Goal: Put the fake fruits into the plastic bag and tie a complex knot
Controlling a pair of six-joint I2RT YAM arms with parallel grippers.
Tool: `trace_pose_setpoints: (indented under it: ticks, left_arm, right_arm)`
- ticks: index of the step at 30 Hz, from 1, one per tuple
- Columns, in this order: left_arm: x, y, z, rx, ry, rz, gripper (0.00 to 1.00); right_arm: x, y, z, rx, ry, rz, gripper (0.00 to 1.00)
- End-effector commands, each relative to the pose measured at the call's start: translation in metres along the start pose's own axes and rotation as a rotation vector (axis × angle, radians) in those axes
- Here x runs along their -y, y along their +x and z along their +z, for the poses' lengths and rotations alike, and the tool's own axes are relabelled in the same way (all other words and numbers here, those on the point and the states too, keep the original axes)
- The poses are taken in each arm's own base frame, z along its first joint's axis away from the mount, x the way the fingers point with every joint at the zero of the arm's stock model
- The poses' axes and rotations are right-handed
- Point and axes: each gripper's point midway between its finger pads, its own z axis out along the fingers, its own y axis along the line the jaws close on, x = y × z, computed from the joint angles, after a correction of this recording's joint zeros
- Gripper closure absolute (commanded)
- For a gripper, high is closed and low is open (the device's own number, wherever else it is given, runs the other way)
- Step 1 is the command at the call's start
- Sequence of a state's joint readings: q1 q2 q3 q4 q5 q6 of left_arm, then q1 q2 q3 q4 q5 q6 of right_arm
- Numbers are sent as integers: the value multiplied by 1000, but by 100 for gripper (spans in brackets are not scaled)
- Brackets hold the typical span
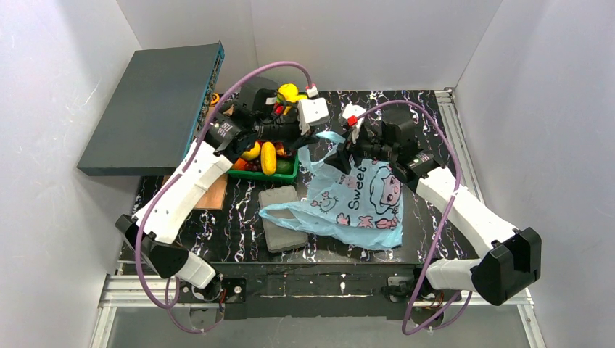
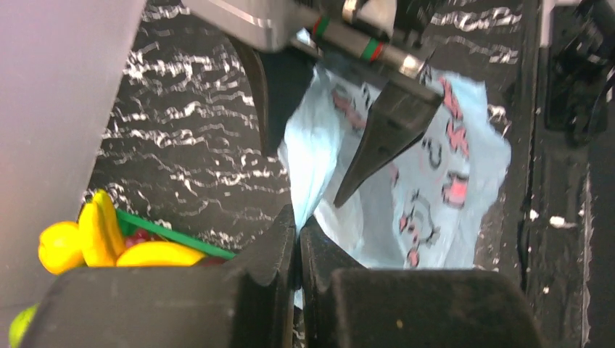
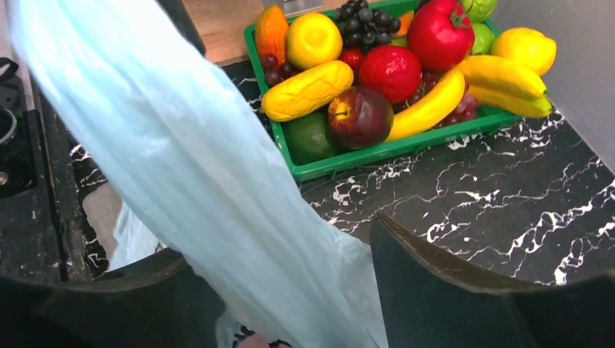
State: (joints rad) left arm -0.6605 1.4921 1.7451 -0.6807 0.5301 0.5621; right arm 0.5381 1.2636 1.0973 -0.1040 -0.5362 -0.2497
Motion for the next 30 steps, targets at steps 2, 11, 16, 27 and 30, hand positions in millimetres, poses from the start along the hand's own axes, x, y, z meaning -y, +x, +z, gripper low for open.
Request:
trace_pose_setpoints:
  ticks: [2, 11, 16, 27, 30]
  left_arm:
    - [7, -69, -23, 208, 33, -18, 100]
    - [-9, -65, -51, 198, -157, -80, 35]
    - [25, 25, -68, 44, 27, -493, 2]
    - [131, 54, -40, -89, 455, -316, 72]
    - [125, 63, -33, -103, 318, -85, 100]
  right_arm:
    - [-12, -33, -3, 58, -79, -62, 37]
    - [7, -51, -25, 86, 56, -12, 99]
    - [16, -77, -52, 208, 156, 39, 99]
    - [76, -85, -79, 299, 366, 307, 99]
    - [108, -77, -93, 331, 453, 458, 99]
